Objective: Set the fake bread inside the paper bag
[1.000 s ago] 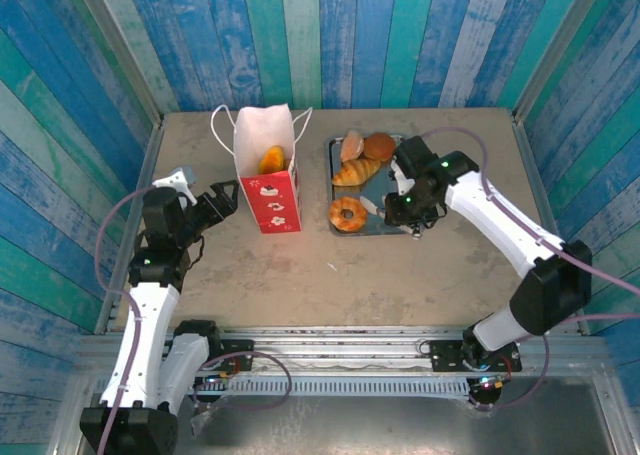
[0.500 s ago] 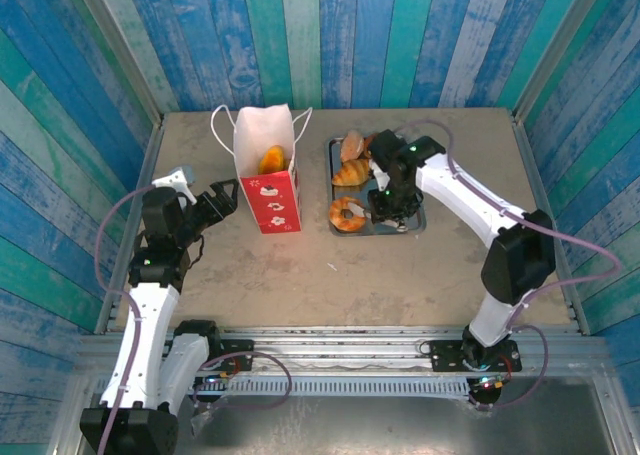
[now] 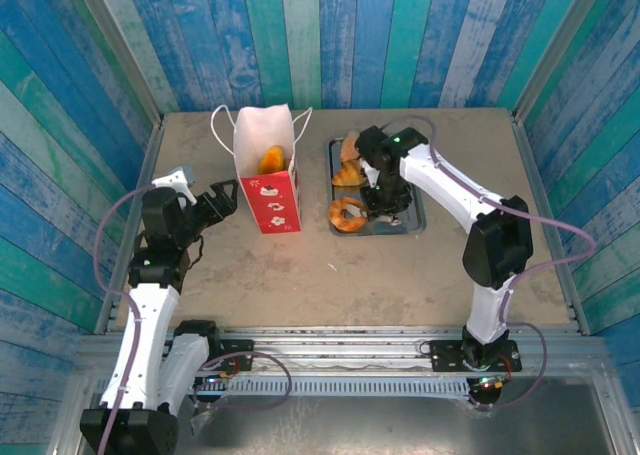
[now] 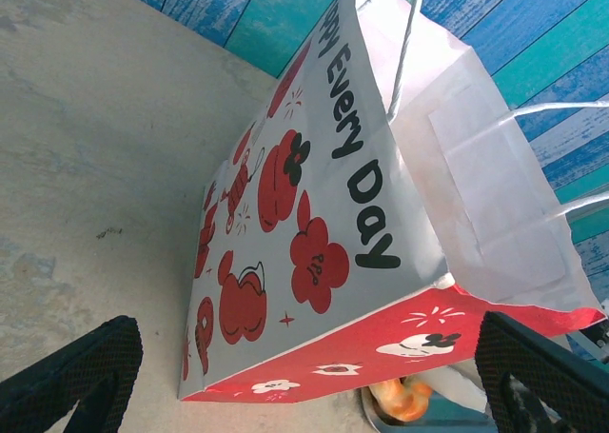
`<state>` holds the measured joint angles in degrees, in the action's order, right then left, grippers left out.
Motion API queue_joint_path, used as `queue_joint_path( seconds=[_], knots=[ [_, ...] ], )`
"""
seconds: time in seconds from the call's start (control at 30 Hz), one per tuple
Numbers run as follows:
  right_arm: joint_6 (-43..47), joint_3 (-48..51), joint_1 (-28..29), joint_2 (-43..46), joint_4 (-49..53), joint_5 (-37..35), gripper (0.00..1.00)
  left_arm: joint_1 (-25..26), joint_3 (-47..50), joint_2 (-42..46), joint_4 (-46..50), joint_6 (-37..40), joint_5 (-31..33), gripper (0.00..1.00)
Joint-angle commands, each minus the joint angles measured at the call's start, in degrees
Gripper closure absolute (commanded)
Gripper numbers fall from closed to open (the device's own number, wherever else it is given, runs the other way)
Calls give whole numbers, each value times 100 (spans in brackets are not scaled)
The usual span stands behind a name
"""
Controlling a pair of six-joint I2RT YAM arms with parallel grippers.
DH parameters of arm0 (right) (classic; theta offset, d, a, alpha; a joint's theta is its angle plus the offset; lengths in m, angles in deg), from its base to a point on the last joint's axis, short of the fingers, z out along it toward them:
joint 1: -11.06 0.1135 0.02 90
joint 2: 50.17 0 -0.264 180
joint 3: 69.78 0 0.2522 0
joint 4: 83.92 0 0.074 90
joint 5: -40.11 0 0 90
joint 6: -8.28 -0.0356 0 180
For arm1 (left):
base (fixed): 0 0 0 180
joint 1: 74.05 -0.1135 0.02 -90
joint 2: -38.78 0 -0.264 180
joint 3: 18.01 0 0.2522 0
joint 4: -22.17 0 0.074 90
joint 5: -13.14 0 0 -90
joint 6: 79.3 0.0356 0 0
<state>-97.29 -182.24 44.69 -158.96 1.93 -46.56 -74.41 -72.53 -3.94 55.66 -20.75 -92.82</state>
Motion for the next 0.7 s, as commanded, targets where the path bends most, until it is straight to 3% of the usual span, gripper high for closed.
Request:
queue_joint_path(
  seconds=[0.0, 0.4, 0.67],
  knots=[
    [92, -234, 30, -178, 298, -94, 50, 9, -58, 62, -17, 147, 61, 6],
    [160, -619, 300, -702, 557, -281, 52, 11, -105, 73, 47, 245, 124, 6],
    [112, -688, 335, -621, 576, -500, 60, 10, -322, 104, 226, 305, 207, 6]
  ],
)
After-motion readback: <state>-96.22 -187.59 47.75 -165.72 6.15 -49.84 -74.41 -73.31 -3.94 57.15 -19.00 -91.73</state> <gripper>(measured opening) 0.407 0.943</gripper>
